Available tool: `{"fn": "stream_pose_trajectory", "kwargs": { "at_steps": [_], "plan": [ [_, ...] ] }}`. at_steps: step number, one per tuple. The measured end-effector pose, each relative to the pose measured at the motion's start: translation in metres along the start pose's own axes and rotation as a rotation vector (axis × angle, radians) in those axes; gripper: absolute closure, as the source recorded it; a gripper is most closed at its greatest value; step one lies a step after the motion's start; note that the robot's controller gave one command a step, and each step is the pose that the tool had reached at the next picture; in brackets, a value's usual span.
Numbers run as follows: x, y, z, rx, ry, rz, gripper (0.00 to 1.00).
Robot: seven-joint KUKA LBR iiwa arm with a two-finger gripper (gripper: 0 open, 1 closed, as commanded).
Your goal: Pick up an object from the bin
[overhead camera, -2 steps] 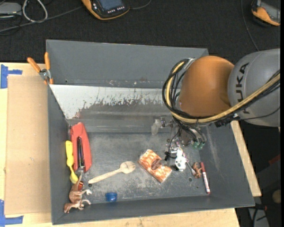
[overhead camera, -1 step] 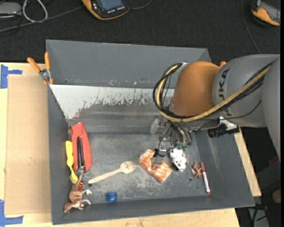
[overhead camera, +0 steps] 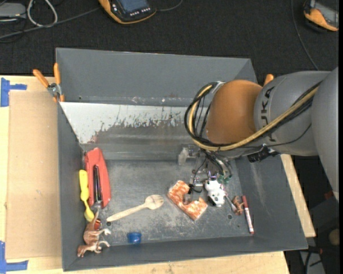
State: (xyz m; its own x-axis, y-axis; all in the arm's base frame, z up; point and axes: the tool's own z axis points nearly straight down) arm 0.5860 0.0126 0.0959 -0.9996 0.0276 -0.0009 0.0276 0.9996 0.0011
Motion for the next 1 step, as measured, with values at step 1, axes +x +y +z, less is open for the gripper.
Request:
{"fn": "stream_pose_trajectory", "kwargs": {
  "at_steps": [1],
  "plan": [
    [0.0101, -0.0198, 0.0111, -0.001, 0.0, -0.099, 0.0]
  ]
}}
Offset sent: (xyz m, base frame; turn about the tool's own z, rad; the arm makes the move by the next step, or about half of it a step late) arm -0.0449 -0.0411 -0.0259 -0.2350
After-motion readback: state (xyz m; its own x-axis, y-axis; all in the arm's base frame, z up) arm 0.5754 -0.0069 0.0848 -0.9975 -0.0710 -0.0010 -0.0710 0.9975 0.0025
